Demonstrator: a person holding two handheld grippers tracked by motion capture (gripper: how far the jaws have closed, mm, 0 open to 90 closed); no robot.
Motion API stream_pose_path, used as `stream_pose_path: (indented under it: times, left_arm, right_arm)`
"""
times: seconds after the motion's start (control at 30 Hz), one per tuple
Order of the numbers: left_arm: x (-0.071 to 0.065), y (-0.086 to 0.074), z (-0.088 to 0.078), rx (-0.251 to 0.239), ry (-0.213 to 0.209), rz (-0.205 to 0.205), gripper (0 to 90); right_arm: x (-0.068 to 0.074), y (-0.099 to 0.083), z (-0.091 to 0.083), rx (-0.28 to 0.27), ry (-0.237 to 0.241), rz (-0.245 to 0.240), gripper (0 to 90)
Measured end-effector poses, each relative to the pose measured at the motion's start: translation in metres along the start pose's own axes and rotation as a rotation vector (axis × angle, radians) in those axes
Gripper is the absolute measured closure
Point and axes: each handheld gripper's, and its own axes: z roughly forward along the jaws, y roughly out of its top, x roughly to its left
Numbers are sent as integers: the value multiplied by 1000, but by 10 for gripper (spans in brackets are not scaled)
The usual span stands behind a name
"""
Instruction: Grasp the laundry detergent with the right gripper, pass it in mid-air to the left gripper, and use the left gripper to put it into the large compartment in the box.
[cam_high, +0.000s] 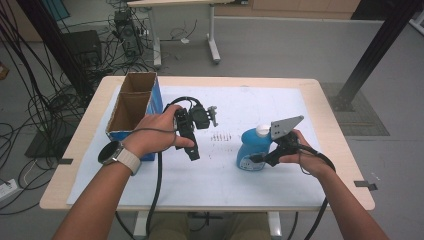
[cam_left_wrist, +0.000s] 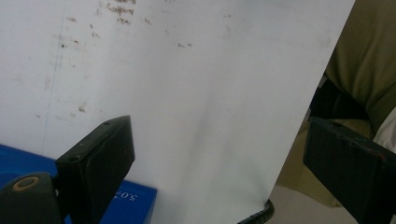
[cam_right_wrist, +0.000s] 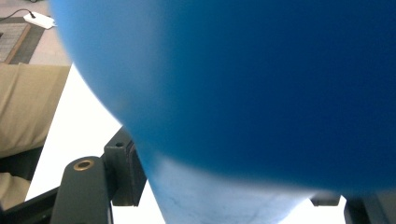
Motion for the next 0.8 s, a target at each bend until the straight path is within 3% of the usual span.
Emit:
stream_pose_path:
  times: [0.8]
  left_arm:
    - [0,-2,1,-2,-2,-10,94]
  right_arm:
    - [0,0,3,-4,18,-6,339]
